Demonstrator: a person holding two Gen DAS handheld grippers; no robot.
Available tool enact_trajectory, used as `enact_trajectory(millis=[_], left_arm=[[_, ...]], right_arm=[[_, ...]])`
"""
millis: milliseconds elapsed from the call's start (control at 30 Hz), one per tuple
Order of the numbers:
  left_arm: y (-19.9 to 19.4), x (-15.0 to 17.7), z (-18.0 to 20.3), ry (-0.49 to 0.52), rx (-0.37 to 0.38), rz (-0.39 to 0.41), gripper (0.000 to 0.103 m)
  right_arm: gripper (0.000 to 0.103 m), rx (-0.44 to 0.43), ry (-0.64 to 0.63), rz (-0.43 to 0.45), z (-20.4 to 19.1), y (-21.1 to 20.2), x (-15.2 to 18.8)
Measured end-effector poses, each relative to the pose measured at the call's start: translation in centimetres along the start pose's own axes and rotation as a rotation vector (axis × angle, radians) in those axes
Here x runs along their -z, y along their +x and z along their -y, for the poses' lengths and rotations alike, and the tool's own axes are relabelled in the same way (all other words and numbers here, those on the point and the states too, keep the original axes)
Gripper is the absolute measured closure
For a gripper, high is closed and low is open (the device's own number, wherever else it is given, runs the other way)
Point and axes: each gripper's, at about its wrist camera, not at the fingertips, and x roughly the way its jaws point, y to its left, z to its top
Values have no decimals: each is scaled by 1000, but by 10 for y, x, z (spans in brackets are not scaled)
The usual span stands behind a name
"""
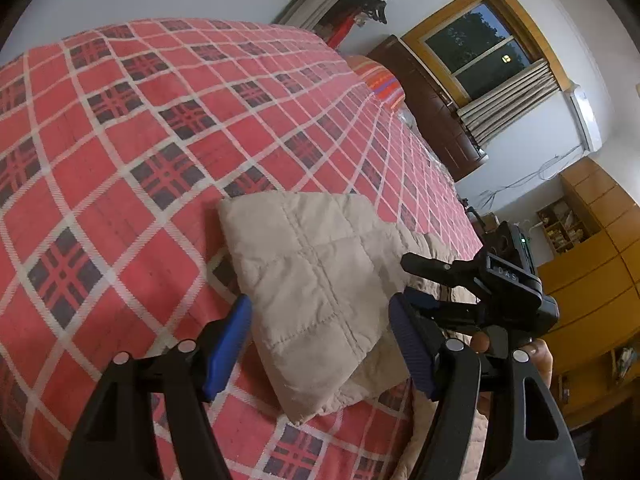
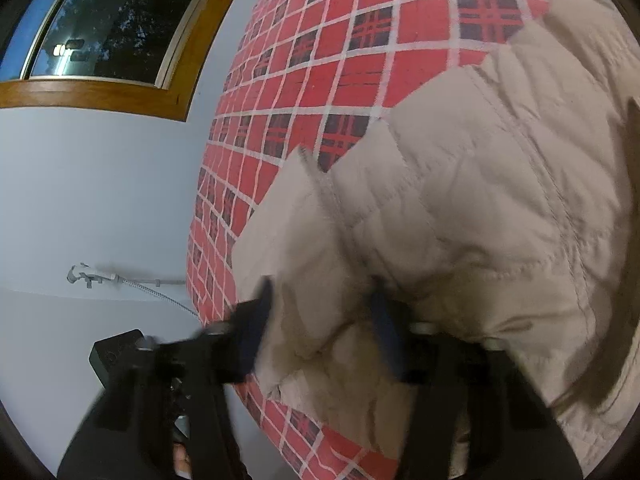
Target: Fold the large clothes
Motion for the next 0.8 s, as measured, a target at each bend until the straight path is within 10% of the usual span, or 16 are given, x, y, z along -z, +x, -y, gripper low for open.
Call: enact_trajectory(millis=[300, 533, 800], left_arm=[[-11, 3, -2, -6, 19, 9, 31], [4, 1, 38, 49, 95, -31, 30], [59, 15, 125, 194, 187, -148, 29]], right_arm=[[92, 15, -76, 132, -39, -46, -3], [92, 52, -127, 410, -51, -193, 15], [92, 174, -20, 728, 33, -364, 93]])
